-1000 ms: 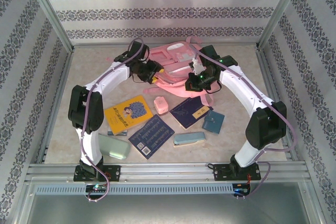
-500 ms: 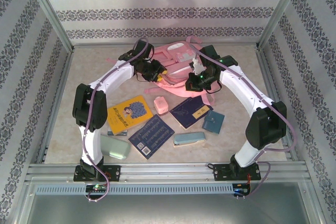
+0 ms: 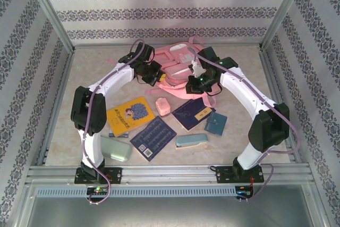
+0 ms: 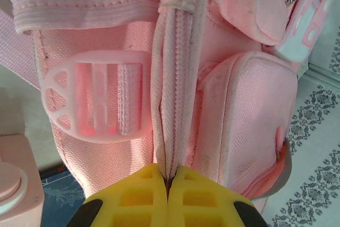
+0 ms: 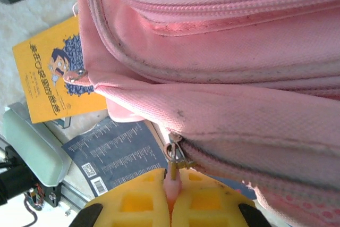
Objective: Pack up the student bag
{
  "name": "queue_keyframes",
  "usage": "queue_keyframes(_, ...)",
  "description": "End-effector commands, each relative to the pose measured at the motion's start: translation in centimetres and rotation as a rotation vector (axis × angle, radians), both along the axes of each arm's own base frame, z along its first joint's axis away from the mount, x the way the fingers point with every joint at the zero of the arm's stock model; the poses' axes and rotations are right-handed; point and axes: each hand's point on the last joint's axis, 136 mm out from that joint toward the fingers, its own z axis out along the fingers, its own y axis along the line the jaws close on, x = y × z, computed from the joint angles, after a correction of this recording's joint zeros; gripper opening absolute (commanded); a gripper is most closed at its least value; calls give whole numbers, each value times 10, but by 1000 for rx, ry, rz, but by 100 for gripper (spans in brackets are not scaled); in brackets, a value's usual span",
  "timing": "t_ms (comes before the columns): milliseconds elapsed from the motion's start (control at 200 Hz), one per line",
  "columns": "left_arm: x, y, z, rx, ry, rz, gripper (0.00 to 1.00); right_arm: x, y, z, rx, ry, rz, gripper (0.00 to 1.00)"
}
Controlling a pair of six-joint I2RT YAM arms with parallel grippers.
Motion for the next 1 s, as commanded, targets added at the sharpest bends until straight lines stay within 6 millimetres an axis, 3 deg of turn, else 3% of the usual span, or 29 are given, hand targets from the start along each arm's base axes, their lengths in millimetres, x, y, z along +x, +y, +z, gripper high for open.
queue_keyframes(0, 1, -8, 29, -63, -39, 60, 0, -3, 19, 34, 49, -104, 84, 0)
queue_keyframes(385, 4, -9, 52, -124, -69, 157, 0, -9, 44, 34, 28, -99, 127, 0)
queue_keyframes(570, 0, -17, 54, -120, -65, 153, 0, -7, 59, 39, 28, -92, 138, 0)
queue_keyframes(994, -4, -37, 65, -157, -72, 159, 0, -1, 85, 16, -80, -10, 141, 5)
